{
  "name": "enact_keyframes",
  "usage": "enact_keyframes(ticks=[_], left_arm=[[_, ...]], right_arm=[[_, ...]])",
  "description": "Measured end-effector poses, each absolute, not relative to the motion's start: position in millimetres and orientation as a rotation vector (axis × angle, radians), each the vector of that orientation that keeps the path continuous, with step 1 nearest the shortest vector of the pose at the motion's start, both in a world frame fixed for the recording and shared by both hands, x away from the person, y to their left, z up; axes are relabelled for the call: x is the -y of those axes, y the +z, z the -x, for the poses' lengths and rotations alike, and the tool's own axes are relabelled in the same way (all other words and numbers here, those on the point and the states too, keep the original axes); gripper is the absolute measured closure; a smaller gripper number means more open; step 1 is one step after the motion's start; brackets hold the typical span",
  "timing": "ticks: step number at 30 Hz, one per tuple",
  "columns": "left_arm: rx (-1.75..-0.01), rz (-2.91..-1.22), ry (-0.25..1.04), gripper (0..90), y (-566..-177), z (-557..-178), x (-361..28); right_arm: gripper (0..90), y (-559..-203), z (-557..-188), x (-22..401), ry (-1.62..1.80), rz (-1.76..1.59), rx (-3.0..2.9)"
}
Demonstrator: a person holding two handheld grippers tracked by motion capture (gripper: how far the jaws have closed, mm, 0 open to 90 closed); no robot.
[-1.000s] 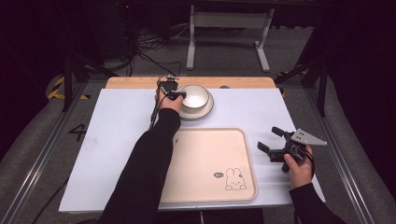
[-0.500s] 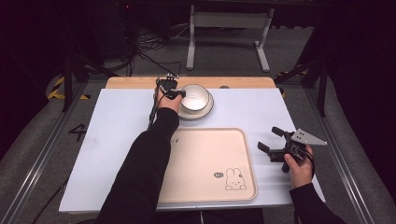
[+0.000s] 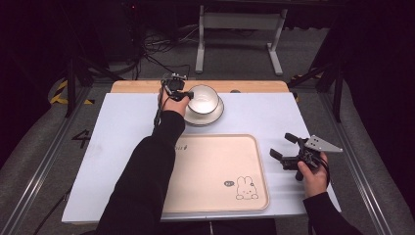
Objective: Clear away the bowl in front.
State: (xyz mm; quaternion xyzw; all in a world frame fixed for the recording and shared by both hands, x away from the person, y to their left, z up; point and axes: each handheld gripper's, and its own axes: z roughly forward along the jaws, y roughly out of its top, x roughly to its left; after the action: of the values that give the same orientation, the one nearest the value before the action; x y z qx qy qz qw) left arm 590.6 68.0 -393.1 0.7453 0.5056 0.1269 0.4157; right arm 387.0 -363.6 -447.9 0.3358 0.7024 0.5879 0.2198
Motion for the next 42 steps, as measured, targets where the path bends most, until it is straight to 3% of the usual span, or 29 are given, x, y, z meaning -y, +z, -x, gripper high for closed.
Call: enact_keyframes(ticks=[20, 42], left_arm=[[-1.2, -1.921, 0.313, 81.3, -368, -578, -77], [-1.05, -1.996, 0.242, 81.3, -346, -540, -80]], right_arm=[[1.4, -447, -387, 364, 1.631, -0.929, -1.941], [1.3, -446, -386, 364, 1.629, -0.923, -1.94]])
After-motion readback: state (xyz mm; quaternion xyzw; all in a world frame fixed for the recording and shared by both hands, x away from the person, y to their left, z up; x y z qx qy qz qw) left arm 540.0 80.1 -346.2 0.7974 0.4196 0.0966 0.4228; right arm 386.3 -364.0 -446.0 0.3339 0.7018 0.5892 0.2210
